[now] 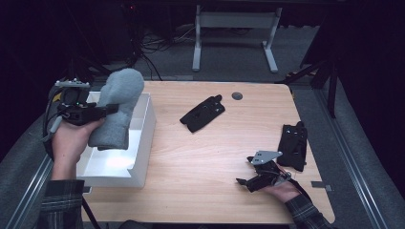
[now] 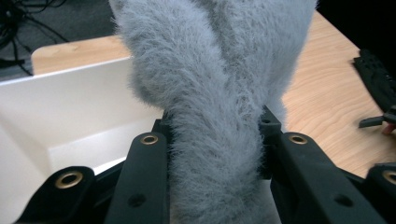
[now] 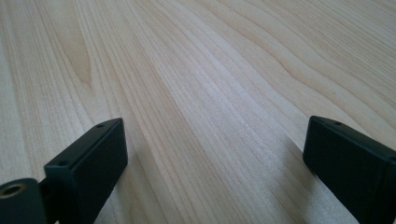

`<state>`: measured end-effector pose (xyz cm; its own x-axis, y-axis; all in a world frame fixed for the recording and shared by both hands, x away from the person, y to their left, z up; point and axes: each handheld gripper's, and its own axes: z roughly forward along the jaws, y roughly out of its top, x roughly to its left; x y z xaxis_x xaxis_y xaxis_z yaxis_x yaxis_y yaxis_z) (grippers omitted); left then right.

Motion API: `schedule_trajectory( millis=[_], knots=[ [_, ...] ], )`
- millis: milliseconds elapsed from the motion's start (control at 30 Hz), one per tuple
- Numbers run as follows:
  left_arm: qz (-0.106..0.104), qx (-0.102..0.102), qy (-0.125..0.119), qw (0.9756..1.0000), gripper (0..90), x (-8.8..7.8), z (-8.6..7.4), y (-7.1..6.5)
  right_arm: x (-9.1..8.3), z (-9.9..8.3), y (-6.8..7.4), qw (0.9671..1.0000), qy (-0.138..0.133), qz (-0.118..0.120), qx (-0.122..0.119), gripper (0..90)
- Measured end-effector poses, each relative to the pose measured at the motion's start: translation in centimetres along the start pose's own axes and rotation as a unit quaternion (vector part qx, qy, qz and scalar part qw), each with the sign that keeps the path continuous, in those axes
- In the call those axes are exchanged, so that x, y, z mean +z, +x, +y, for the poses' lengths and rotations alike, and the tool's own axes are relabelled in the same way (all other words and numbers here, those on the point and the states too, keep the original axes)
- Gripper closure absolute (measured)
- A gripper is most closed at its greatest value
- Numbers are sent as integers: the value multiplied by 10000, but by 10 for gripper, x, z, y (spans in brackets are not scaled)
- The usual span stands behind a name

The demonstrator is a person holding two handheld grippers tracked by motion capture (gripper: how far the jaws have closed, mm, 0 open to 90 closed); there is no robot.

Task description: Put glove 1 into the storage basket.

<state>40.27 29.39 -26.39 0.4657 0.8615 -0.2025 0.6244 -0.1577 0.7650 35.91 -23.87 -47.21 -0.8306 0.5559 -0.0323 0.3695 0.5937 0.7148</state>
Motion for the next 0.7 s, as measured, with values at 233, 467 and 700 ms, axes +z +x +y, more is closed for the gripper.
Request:
schedule_trajectory(
  millis=[233,467,700],
  knots=[
    [157,-196,256,9994,671,6,-16,21,0,0,0,10000,1,-5,5,65],
    [129,-409,544,9976,670,31,-36,36,0,0,0,10000,3,-6,10,65],
    [112,-487,911,9946,667,60,-54,43,0,0,0,10000,3,-6,9,65]
  ],
)
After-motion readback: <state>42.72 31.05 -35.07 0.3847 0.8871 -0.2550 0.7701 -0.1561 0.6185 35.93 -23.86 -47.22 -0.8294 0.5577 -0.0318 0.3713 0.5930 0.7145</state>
